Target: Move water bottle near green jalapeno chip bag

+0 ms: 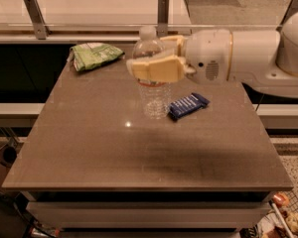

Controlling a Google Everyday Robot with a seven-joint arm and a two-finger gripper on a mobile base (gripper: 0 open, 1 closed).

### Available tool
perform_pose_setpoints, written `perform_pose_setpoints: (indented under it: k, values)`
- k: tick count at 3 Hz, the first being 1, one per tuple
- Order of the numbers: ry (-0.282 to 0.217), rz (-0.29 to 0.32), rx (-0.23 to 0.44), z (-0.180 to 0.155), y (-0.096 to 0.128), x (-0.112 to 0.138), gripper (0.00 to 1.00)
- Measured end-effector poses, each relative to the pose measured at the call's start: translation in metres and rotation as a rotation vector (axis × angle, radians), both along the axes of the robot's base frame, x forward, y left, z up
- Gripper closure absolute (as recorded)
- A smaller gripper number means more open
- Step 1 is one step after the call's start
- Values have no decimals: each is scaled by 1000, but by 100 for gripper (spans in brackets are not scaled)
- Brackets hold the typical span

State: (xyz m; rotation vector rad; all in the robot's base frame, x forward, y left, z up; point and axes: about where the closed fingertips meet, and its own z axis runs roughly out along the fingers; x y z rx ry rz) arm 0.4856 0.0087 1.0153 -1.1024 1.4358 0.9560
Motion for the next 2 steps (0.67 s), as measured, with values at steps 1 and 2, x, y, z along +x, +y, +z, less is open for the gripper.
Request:
perform_pose_setpoints:
  k: [1,2]
  values:
    - [37,-33,12,34,-6,42,100]
    - [72,-70,18,47,4,83,100]
